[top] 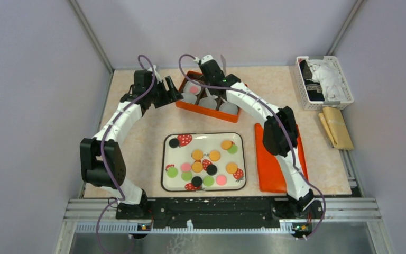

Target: Pack the cookies

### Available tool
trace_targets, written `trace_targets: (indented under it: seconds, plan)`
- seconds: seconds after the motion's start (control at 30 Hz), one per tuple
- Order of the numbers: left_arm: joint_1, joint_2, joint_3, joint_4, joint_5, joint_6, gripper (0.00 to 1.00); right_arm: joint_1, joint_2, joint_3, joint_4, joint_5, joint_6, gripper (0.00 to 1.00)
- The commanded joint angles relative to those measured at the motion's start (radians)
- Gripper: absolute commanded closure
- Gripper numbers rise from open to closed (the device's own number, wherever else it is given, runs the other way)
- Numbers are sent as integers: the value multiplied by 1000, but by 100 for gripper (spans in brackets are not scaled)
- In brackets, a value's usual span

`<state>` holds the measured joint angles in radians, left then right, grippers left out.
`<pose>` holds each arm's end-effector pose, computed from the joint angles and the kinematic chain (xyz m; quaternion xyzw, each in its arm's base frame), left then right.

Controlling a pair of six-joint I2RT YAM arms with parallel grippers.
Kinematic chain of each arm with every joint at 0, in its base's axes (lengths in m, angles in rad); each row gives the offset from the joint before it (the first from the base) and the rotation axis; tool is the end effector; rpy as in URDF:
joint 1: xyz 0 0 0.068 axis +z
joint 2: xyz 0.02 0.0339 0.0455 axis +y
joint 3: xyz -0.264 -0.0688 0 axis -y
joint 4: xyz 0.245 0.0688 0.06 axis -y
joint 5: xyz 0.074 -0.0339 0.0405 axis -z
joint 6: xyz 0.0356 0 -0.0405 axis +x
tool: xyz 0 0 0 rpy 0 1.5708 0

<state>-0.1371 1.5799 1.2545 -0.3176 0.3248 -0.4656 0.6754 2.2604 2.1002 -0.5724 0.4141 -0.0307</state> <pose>0.3550 -0.0604 0.2914 -0.0729 0.8825 -0.2691 0.3787 0.4137 0.3131 0.2660 -0.2306 0.8677 -0.0519 0.4372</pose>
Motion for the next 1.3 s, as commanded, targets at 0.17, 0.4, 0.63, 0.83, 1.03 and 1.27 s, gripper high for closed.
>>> trace_targets:
  seconds: [0.17,0.4,0.63,0.83,1.03,1.27]
  plan:
    - [4,-30,17,20,10,13,21,-104,-136,0,-60,106,101,99]
    - [4,-29,16,29,16,8,21,-283,-250,-274,47,-24,185,99]
    - [4,-23,14,32,26,0,22,-384,-219,-356,62,-123,217,99]
    - [4,-26,14,33,22,2,22,-423,-165,-386,30,-169,251,99]
    - [4,-16,5,49,38,-4,22,-434,-116,-365,-30,-145,280,88]
    - [4,-15,-13,76,45,-5,22,-435,-131,-354,-20,-173,291,54]
